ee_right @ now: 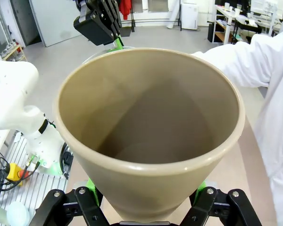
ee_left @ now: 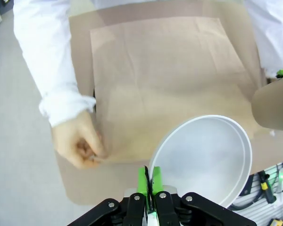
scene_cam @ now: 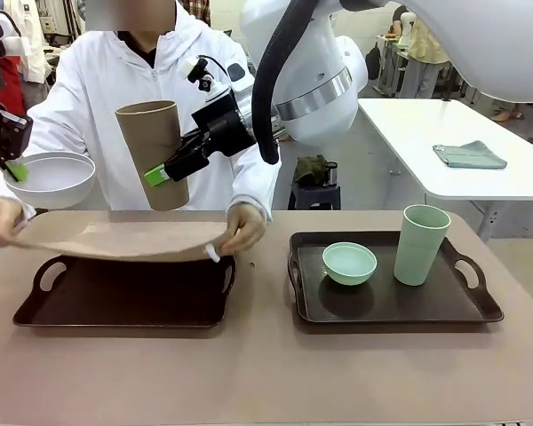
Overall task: Set up a tray with a mat and arrange the tableware.
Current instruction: Place the Picnic Bowl and Reusable plastic cup back onto the Handle tray in front of the human's position.
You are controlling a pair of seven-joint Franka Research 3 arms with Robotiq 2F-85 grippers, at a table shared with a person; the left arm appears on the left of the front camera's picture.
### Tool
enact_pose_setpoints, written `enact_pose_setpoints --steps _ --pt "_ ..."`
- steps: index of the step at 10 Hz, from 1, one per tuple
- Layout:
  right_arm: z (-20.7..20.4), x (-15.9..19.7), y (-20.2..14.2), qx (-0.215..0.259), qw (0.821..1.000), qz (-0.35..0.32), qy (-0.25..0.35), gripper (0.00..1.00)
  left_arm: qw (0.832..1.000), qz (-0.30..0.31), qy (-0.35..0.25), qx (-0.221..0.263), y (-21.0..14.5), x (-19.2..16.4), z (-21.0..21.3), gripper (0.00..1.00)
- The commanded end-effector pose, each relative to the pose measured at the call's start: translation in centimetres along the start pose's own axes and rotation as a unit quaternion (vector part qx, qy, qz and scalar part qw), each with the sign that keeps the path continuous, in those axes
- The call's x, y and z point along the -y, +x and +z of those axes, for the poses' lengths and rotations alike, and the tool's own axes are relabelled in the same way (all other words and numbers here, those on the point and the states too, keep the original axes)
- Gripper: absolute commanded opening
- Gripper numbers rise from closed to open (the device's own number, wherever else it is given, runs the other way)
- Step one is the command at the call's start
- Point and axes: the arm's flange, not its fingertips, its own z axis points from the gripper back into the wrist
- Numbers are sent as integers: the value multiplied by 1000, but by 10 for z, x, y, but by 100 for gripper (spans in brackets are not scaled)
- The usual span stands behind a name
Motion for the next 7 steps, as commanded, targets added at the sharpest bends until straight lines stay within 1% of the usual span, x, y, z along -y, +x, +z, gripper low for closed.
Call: enact_pose_setpoints --steps 1,7 --pt "0 1 0 2 1000 5 4 0 1000 -7 -12 3 0 -1 -1 0" --pt "0 1 0 2 1000 5 4 0 1000 -7 -12 3 0 -1 -1 0"
